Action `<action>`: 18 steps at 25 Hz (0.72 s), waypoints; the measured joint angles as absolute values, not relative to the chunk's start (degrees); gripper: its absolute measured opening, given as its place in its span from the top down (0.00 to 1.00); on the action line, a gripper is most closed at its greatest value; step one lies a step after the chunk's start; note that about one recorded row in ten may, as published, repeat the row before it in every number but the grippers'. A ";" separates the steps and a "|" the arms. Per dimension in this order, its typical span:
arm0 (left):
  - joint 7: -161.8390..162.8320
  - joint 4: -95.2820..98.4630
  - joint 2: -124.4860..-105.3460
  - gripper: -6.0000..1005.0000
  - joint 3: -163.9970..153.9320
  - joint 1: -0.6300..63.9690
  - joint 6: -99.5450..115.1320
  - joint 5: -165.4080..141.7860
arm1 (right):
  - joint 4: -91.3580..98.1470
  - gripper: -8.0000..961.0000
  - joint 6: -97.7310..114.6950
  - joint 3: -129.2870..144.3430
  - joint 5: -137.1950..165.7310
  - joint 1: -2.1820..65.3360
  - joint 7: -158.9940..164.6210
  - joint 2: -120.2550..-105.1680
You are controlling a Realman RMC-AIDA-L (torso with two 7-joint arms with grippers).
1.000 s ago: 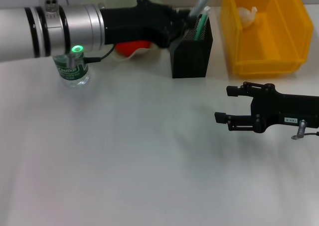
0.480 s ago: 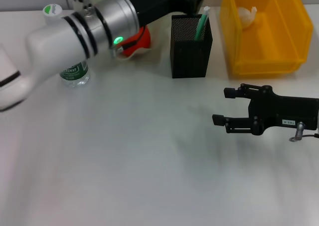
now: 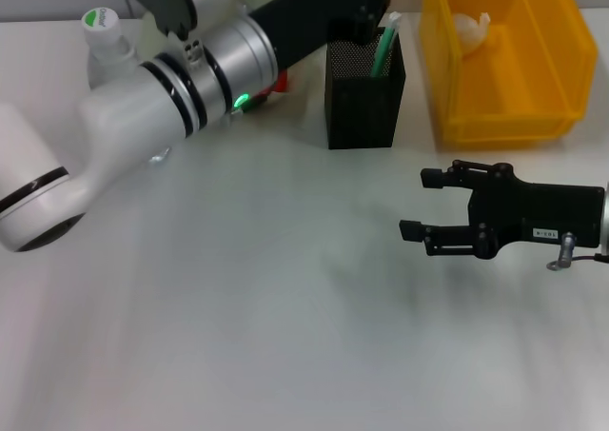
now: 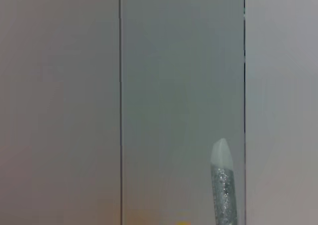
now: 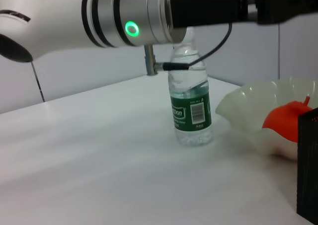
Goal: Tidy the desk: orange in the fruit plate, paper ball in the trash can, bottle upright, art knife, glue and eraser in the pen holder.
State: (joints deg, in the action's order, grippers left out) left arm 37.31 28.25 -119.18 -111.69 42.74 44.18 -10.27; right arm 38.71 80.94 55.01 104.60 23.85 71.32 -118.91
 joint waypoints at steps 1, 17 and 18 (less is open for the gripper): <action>37.15 27.93 -119.18 0.86 -111.93 42.73 44.19 -9.98 | 38.70 0.16 80.94 55.04 104.60 23.94 71.32 -118.95; 36.64 26.83 -119.18 0.85 -112.19 42.26 45.37 -9.40 | 38.39 0.16 81.14 55.20 104.25 24.33 71.30 -119.18; 36.12 26.83 -119.18 0.85 -112.18 42.26 45.66 -9.40 | 38.24 0.16 81.14 55.19 104.24 24.54 71.29 -119.18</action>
